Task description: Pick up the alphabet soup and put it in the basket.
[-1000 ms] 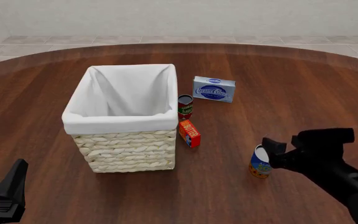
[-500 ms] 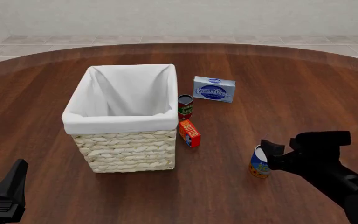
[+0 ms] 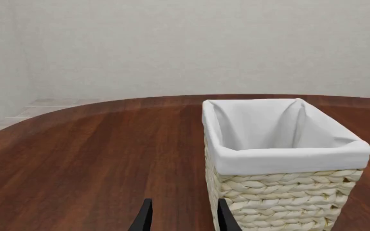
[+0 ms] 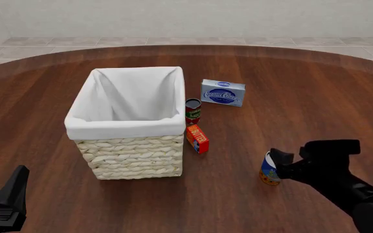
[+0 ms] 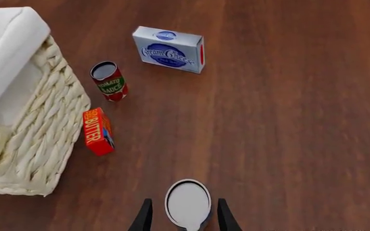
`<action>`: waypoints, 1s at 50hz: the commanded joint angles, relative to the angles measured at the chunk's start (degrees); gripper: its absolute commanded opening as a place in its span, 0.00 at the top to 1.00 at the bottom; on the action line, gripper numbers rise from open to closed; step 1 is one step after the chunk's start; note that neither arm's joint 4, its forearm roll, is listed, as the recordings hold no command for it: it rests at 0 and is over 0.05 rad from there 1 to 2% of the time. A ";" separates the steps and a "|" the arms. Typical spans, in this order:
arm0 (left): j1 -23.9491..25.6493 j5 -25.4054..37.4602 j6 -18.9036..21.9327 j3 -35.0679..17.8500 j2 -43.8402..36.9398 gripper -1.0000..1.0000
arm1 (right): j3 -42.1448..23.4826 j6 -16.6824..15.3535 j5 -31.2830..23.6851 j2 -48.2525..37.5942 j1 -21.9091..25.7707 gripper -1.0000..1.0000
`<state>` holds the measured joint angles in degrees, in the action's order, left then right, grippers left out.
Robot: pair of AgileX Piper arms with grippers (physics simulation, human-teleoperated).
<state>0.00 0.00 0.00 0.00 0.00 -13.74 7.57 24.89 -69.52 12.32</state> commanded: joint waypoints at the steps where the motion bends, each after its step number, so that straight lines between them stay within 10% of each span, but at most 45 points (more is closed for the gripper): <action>1: 0.00 0.00 0.00 0.00 0.00 0.00 | 0.49 0.36 0.99 -0.73 -0.27 0.00; 50: 0.00 0.00 0.00 0.00 0.00 0.00 | 1.73 0.97 6.90 -6.94 0.12 0.00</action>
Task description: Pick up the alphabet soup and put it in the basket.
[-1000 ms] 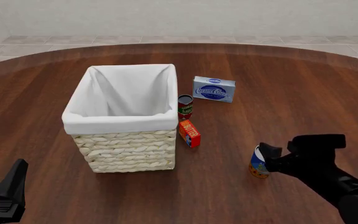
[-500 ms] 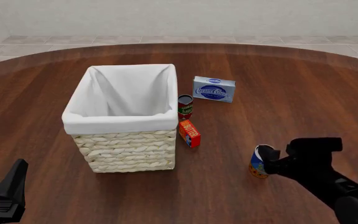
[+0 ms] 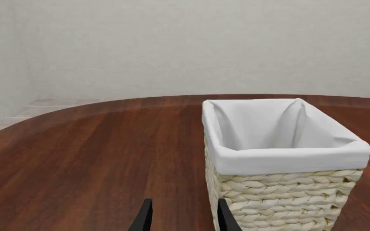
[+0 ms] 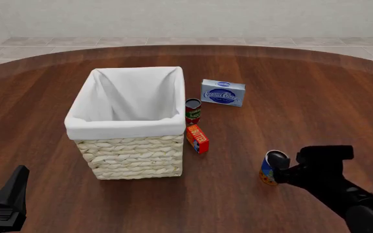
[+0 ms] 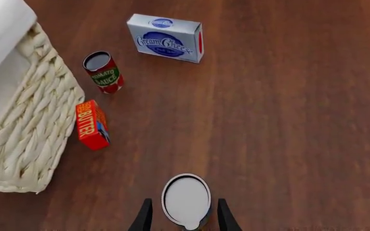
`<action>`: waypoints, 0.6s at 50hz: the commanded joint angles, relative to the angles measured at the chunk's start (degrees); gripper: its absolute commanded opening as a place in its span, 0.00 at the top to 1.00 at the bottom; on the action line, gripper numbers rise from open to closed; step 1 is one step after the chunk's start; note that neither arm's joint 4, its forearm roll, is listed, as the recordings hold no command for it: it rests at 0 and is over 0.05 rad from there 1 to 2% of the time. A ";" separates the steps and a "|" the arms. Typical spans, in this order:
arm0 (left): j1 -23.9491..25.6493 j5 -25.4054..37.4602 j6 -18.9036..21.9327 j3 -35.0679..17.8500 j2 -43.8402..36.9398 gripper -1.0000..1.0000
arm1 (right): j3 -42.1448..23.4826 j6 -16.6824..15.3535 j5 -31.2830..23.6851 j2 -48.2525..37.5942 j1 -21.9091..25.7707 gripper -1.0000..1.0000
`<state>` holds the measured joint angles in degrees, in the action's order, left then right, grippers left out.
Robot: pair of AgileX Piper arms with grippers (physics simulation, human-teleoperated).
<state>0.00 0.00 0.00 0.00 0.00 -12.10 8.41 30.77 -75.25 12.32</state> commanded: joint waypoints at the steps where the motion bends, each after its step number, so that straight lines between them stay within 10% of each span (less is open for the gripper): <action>1: 0.00 0.00 0.00 0.00 0.00 0.00 | 0.13 0.22 1.10 -1.21 0.12 0.00; 30: 0.00 0.00 0.00 0.00 0.00 0.00 | 0.00 0.24 3.61 -4.43 -0.92 0.00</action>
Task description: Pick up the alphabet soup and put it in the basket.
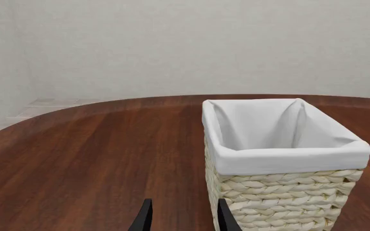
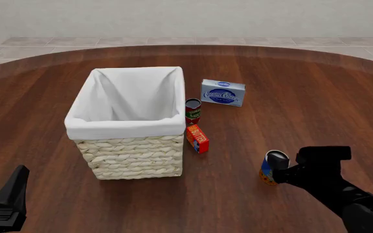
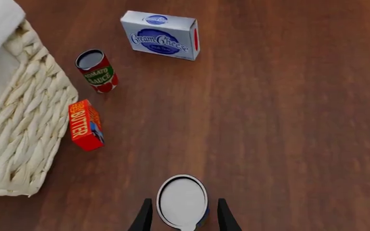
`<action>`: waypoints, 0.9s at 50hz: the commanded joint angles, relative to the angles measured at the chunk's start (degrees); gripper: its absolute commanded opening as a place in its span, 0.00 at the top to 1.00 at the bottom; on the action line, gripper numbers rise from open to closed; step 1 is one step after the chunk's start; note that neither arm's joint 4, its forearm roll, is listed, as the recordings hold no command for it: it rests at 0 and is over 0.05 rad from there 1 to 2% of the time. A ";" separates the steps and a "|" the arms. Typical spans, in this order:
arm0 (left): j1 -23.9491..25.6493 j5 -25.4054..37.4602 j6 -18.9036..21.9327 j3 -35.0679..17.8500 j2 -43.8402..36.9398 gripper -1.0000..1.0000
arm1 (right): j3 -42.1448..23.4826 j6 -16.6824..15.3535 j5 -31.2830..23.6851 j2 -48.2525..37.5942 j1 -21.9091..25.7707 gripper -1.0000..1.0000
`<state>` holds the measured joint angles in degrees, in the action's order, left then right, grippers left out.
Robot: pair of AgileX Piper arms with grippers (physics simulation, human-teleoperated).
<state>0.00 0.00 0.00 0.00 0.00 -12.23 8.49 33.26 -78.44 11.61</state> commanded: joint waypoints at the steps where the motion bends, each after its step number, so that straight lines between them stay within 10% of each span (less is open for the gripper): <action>1: 0.00 0.00 0.00 0.00 0.00 0.00 | 0.30 0.23 1.58 -1.61 -0.14 0.00; 45: 0.00 0.00 0.00 0.00 0.00 0.00 | -0.20 0.76 5.91 -8.11 0.59 0.00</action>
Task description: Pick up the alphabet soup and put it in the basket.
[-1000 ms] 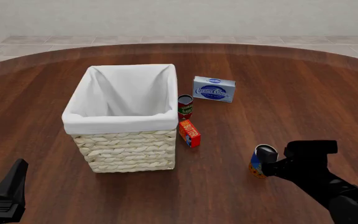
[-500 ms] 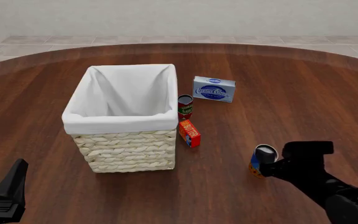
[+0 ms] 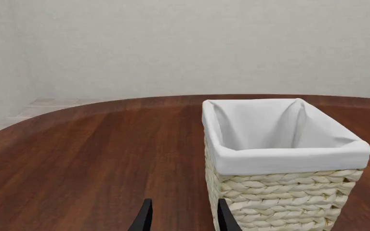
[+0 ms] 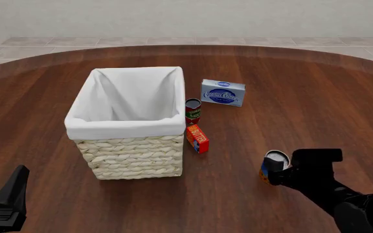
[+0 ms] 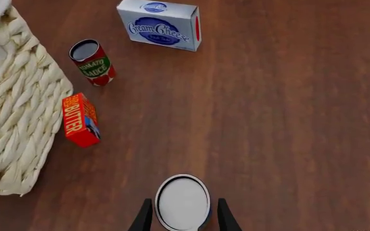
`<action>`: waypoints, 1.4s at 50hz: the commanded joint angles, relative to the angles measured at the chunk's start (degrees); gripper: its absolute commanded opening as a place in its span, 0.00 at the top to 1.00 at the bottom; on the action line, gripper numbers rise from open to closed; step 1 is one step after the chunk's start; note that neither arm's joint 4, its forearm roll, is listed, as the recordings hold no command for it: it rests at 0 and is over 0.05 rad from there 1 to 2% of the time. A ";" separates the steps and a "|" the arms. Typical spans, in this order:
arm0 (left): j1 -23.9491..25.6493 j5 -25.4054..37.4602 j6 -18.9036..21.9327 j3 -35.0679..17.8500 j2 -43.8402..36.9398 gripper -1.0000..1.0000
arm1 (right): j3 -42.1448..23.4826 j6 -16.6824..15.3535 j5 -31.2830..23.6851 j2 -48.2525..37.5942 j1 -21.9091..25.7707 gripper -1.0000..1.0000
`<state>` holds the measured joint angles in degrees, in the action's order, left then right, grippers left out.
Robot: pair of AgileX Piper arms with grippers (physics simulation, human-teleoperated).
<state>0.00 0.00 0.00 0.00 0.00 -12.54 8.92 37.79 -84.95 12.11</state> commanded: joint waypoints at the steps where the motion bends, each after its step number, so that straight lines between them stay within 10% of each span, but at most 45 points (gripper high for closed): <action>1: 0.00 0.00 0.00 0.00 0.00 0.00 | 0.12 0.42 1.42 -1.65 0.13 0.00; 69: 0.00 0.00 0.00 0.00 0.00 0.00 | -0.27 0.97 7.45 -10.06 1.14 0.00; 70: 0.00 0.00 0.00 0.00 0.00 0.00 | -0.17 0.88 7.60 -10.05 1.17 1.00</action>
<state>0.00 0.00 0.00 0.00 0.00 -12.76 9.85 44.70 -94.36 13.12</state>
